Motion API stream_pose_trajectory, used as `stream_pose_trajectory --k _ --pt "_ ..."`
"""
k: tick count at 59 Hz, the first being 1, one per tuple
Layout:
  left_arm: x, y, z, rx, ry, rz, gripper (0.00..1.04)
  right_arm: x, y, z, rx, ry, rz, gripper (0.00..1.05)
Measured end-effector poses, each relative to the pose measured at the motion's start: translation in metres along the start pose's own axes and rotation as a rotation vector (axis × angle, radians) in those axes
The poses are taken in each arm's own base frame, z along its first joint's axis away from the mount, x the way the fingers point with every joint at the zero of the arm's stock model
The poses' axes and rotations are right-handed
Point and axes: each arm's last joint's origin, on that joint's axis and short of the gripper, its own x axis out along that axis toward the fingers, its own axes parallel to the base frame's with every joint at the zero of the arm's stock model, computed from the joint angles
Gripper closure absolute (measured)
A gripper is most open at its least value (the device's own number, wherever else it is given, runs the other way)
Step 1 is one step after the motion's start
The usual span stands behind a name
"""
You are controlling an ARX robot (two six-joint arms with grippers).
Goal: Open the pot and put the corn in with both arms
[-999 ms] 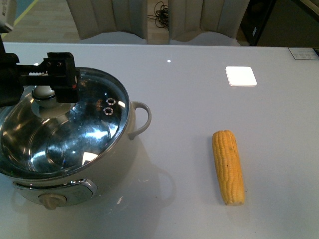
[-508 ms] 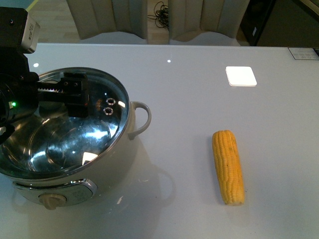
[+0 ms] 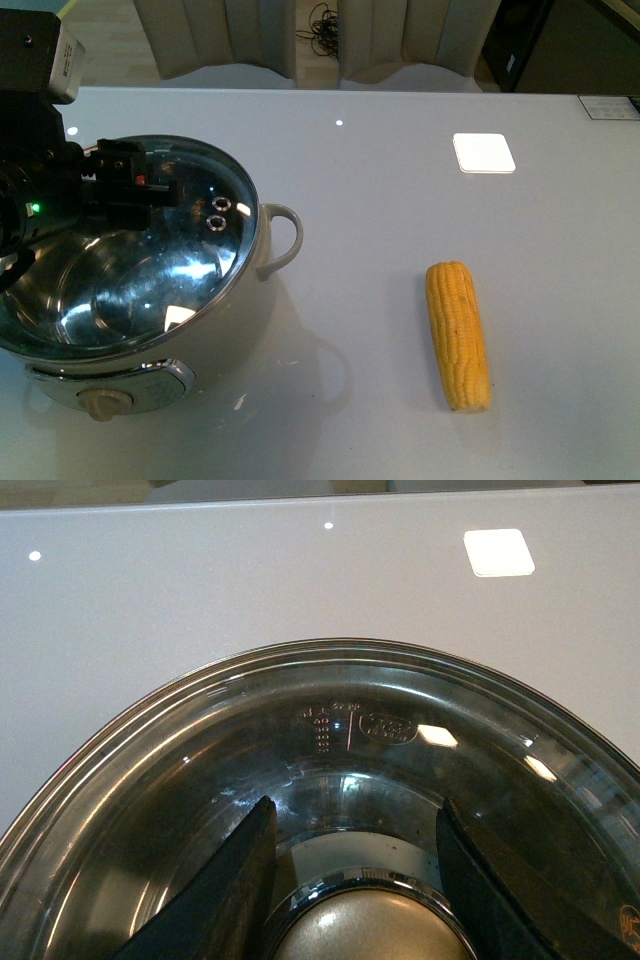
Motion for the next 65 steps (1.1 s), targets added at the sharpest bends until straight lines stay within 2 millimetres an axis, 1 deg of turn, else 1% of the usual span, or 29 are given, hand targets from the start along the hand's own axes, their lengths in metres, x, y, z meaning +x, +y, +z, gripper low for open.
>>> stream_pose_trajectory --k 18,35,41,52,65 --pt "0.0 -0.001 0.001 0.003 -0.005 0.014 0.63 0.0 0.0 0.0 0.0 0.0 0.0 0.09" --pt "-0.002 -0.001 0.006 0.0 -0.004 0.023 0.63 0.0 0.0 0.0 0.0 0.0 0.0 0.09" --pt "-0.006 -0.001 0.013 0.0 -0.016 0.029 0.63 0.0 0.0 0.0 0.0 0.0 0.0 0.09" --pt "-0.014 -0.001 0.035 0.001 -0.066 0.037 0.63 0.0 0.0 0.0 0.0 0.0 0.0 0.09" --pt "-0.03 -0.001 0.059 0.001 -0.12 0.038 0.63 0.0 0.0 0.0 0.0 0.0 0.0 0.09"
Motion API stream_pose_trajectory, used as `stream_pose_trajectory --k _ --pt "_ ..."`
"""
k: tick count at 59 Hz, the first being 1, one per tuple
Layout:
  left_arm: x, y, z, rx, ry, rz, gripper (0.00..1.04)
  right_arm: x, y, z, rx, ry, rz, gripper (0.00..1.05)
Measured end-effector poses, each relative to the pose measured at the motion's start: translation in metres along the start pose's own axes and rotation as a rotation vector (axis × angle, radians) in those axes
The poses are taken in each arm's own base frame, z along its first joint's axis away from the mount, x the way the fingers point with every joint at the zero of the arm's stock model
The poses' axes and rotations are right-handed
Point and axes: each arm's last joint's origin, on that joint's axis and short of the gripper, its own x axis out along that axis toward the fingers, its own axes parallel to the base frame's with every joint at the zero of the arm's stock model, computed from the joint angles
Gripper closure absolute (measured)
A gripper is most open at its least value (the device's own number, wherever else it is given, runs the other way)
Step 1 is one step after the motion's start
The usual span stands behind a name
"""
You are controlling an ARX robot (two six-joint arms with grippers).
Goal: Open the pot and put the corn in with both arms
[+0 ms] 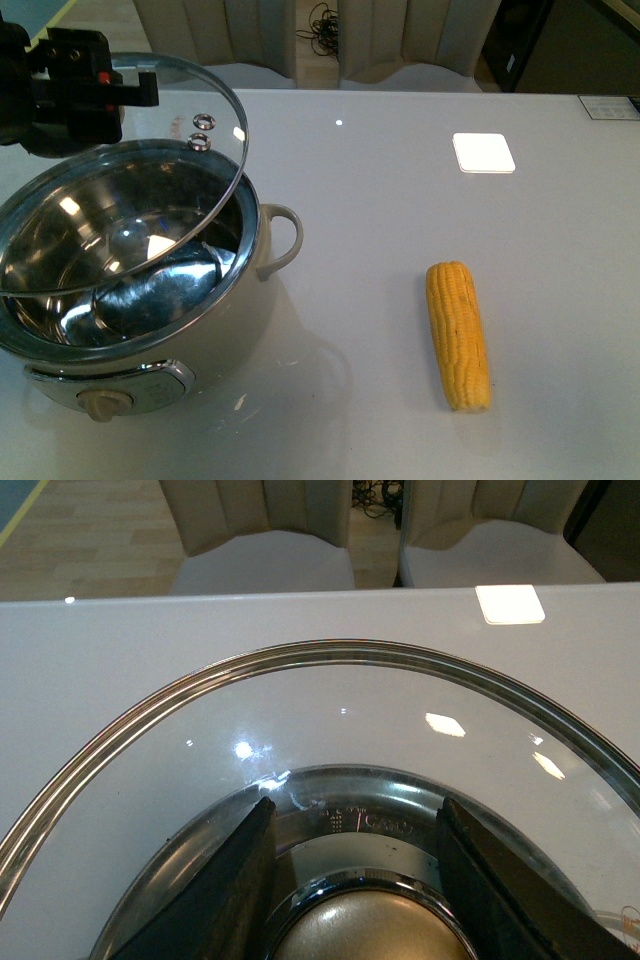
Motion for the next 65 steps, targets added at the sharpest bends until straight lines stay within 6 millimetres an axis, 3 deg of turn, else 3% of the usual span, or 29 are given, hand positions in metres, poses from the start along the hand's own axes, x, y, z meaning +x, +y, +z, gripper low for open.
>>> stream_pose_trajectory --k 12,27,45,54,65 --pt "-0.018 0.018 0.017 -0.015 -0.062 0.023 0.63 0.0 0.0 0.0 0.0 0.0 0.0 0.09" --pt "-0.048 0.07 0.012 -0.031 -0.082 0.13 0.63 0.0 0.0 0.0 0.0 0.0 0.0 0.09" --pt "-0.07 0.161 -0.029 -0.087 -0.049 0.339 0.63 0.0 0.0 0.0 0.0 0.0 0.0 0.09" --pt "-0.072 0.202 -0.069 -0.149 0.013 0.465 0.63 0.0 0.0 0.0 0.0 0.0 0.0 0.09" --pt "-0.067 0.219 -0.106 -0.208 0.077 0.507 0.63 0.0 0.0 0.0 0.0 0.0 0.0 0.09"
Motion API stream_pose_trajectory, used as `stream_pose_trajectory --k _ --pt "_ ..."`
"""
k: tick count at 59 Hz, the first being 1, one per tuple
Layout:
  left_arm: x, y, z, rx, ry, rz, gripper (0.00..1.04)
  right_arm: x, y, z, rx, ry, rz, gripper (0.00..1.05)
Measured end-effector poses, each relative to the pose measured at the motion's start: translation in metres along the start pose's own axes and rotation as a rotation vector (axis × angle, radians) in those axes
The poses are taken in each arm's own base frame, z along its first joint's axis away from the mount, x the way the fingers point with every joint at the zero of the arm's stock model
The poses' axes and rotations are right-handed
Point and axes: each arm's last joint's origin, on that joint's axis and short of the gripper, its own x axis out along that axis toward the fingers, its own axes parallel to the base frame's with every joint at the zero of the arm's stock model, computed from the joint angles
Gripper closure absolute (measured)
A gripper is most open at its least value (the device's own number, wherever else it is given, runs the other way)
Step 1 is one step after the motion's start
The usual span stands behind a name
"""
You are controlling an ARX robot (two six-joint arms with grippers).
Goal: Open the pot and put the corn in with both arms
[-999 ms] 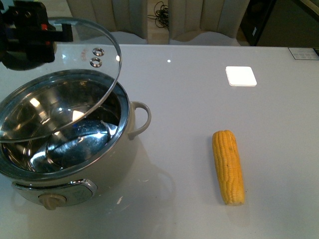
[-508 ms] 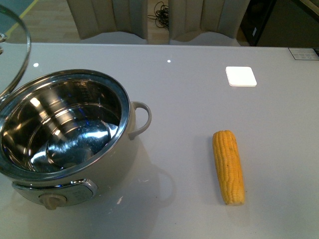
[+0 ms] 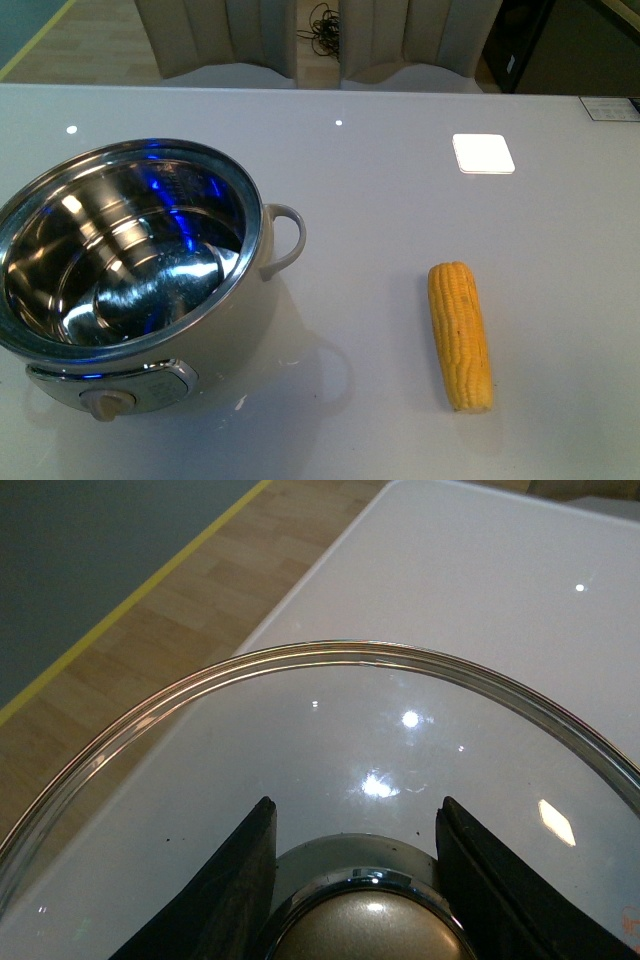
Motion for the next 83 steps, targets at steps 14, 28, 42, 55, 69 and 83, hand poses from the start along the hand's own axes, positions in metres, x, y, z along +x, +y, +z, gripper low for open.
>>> stream_pose_trajectory --k 14,28,42,55,69,83 --pt "0.029 0.002 -0.022 -0.025 0.0 -0.008 0.63 0.0 0.0 0.0 0.0 0.0 0.0 0.09" --pt "0.053 0.0 -0.036 -0.014 -0.014 -0.022 0.63 0.0 0.0 0.0 0.0 0.0 0.0 0.09" --pt "0.074 -0.004 -0.051 0.008 0.003 -0.067 0.63 0.0 0.0 0.0 0.0 0.0 0.0 0.09" --pt "0.091 -0.004 -0.063 0.015 0.02 -0.089 0.63 0.0 0.0 0.0 0.0 0.0 0.0 0.09" --pt "0.103 -0.004 -0.074 0.027 0.017 -0.09 0.63 0.0 0.0 0.0 0.0 0.0 0.0 0.09" --pt "0.112 -0.005 -0.081 0.016 0.021 -0.095 0.63 0.0 0.0 0.0 0.0 0.0 0.0 0.09"
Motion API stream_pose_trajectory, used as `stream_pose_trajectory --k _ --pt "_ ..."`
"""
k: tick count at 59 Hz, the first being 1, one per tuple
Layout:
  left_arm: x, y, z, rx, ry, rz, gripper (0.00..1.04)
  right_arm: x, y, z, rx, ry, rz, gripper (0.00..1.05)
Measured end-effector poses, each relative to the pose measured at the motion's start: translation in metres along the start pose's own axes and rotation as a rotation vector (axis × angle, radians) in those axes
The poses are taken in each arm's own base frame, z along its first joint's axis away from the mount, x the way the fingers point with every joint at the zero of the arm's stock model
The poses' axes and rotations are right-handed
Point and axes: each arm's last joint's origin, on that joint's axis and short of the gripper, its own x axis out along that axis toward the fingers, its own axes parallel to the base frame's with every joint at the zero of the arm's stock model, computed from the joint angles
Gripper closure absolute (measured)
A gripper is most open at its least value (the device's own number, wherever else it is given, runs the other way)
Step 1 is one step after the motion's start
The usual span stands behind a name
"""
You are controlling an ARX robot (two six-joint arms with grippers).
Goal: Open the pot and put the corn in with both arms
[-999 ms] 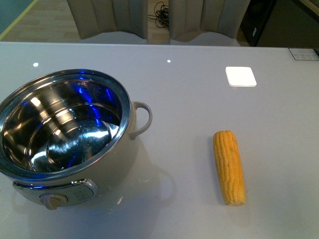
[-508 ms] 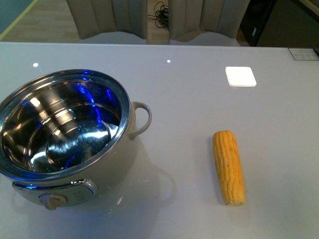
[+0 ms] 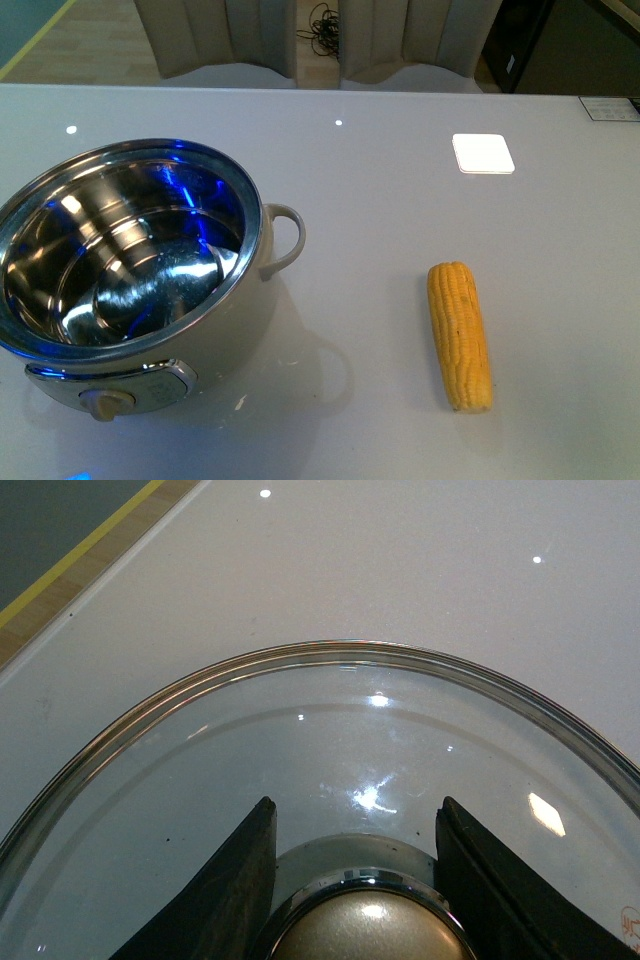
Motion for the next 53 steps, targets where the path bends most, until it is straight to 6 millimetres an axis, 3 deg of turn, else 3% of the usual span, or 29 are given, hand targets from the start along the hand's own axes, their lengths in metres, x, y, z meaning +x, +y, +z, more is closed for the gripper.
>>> stream_pose_trajectory --k 41,53 --pt "0.01 0.001 -0.009 -0.007 -0.026 0.001 0.62 0.0 0.0 0.0 0.0 0.0 0.0 0.09" --pt "0.011 0.002 -0.009 -0.013 -0.015 -0.004 0.32 0.0 0.0 0.0 0.0 0.0 0.0 0.09"
